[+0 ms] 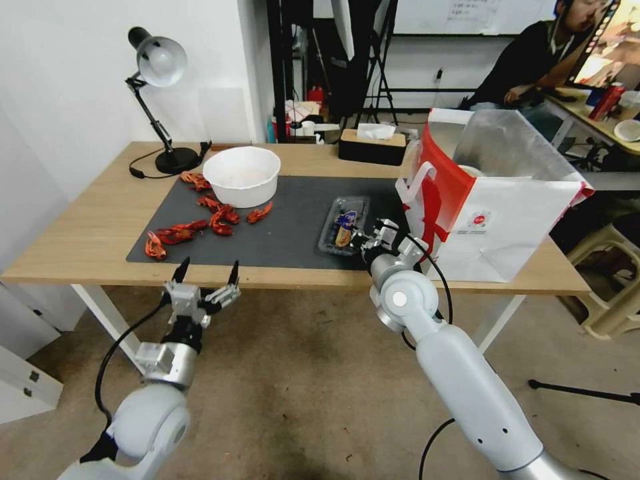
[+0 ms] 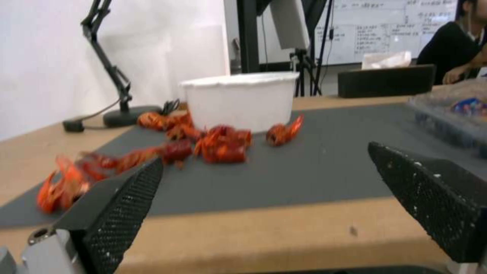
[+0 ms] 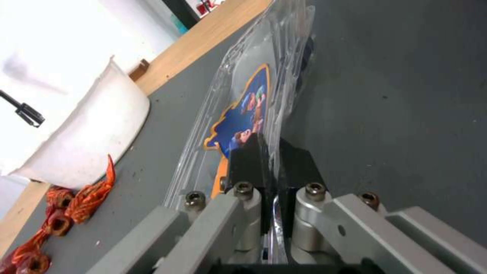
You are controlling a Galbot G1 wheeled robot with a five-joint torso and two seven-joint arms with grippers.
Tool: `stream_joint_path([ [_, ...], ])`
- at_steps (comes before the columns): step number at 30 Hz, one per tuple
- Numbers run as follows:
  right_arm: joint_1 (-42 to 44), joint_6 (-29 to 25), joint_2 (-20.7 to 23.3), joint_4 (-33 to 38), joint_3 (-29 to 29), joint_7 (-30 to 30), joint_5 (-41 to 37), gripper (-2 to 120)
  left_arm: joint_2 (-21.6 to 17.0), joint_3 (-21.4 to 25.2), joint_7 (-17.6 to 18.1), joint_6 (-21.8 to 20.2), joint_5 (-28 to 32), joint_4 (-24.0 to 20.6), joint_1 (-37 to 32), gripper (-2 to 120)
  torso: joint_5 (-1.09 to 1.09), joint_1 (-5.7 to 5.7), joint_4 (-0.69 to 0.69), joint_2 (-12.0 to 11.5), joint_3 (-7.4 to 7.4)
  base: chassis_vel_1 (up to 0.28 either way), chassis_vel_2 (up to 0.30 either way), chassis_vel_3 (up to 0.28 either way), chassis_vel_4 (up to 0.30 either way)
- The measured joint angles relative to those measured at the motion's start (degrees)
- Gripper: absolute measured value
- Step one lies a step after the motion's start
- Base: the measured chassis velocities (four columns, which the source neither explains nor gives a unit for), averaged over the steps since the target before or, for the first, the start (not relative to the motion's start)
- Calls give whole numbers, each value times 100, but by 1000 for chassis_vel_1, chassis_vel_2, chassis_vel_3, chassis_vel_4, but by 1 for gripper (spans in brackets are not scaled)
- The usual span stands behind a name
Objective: Close the takeout container lid, then place the container into the takeout bag.
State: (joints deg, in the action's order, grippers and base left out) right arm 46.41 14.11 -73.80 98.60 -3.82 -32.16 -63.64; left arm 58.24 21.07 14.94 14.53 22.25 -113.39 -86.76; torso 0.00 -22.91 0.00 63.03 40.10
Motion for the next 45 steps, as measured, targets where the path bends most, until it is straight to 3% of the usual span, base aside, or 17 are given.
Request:
stream_joint_path([
  [13,-17,-6,-14,109,-39,11,-42,0,13,76,3,185,-5,143,-181,100,0,0,-1,0,0,0,0,0,0],
  [24,-297,119,150,1131,-363,51,-505,0,25,109,11,172,-7,173,-186,100,0,-1,0,0,0,0,0,0,0],
  [29,-522,213,384,1576,-701,155,-679,0,47,113,19,168,-10,170,-176,100,1,-1,0,0,0,0,0,0,0],
  [32,-839,347,648,1852,-1262,72,-693,0,69,112,23,164,-31,166,-163,100,1,-1,0,0,0,0,0,0,0],
  [45,-993,769,1389,1679,-2369,-522,-158,0,83,22,28,157,-55,167,-57,100,3,-1,-1,0,0,0,0,0,0],
])
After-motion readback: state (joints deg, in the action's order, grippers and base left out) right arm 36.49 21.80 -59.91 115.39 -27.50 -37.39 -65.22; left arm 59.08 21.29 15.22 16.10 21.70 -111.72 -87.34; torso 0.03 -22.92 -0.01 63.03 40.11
